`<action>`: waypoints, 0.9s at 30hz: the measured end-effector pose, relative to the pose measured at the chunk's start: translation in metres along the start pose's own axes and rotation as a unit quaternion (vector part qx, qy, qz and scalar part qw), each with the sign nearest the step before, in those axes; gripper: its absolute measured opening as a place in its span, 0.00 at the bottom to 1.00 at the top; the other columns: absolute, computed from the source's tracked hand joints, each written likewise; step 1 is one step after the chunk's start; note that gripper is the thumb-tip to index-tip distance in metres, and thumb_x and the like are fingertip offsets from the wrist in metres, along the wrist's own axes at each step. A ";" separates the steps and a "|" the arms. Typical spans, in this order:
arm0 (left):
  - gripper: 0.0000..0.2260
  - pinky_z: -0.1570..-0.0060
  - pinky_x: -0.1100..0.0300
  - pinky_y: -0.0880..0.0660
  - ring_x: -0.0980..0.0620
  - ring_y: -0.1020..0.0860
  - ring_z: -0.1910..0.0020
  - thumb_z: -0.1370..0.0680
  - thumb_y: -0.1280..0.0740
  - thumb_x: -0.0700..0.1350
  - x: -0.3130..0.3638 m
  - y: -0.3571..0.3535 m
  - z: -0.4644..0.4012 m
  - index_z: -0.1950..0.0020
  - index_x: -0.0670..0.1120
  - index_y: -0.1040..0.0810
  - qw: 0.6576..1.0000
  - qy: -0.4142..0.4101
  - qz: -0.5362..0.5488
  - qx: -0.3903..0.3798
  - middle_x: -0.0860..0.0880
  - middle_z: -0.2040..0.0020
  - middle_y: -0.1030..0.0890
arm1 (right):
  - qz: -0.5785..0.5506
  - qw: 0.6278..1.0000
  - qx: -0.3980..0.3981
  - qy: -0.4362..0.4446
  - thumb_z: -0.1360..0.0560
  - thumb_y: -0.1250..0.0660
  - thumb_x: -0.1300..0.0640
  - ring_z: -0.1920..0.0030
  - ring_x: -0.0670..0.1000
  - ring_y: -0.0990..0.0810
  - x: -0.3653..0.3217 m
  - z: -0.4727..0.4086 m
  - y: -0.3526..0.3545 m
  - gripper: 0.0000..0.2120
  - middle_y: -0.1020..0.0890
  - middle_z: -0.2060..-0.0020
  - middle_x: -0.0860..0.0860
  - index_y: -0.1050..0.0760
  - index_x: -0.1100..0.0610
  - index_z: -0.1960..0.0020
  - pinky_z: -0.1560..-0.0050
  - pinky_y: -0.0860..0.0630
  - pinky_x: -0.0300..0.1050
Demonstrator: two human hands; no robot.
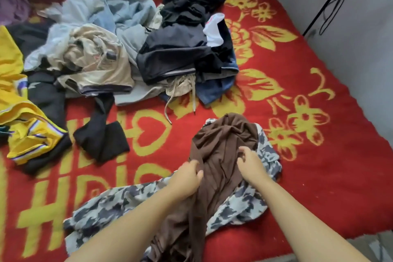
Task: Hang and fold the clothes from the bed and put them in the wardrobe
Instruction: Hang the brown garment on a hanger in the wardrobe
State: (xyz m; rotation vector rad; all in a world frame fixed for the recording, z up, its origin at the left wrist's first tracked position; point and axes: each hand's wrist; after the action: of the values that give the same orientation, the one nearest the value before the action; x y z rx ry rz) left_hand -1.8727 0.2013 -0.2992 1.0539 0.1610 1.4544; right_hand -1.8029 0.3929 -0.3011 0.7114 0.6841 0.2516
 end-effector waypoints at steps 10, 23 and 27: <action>0.12 0.47 0.54 0.35 0.40 0.29 0.40 0.18 0.42 0.46 -0.016 -0.043 -0.092 0.45 0.39 0.26 0.962 0.111 0.190 0.164 0.39 0.43 0.25 | -0.015 0.998 0.048 -0.024 0.19 0.41 0.52 0.51 0.56 0.25 0.019 -0.077 -0.043 0.08 0.24 0.53 0.53 0.31 0.56 0.44 0.55 0.29 0.49; 0.13 0.57 0.60 0.25 0.52 0.20 0.60 0.19 0.41 0.41 0.018 0.170 0.120 0.57 0.43 0.19 0.794 -0.015 0.579 0.183 0.47 0.59 0.17 | -0.547 0.825 -0.076 0.117 0.18 0.47 0.63 0.62 0.47 0.21 -0.114 0.113 0.124 0.10 0.19 0.63 0.50 0.29 0.56 0.54 0.59 0.28 0.45; 0.21 0.55 0.60 0.22 0.49 0.18 0.51 0.22 0.43 0.55 0.001 0.215 0.225 0.52 0.44 0.15 0.801 -0.062 0.595 -0.042 0.42 0.49 0.16 | -0.544 0.779 -0.221 0.219 0.30 0.38 0.59 0.61 0.52 0.23 -0.179 0.198 0.168 0.02 0.21 0.63 0.55 0.29 0.57 0.60 0.60 0.28 0.47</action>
State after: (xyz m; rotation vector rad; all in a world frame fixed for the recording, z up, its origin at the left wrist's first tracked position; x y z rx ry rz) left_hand -1.8780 0.0470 -0.0291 1.2157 -0.8114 2.4494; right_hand -1.8070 0.3378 0.0093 -0.2885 1.3229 -0.5114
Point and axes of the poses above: each hand's wrist, its own z-axis away from the middle knuckle, its own y-axis out of the back of the hand, x = y × z
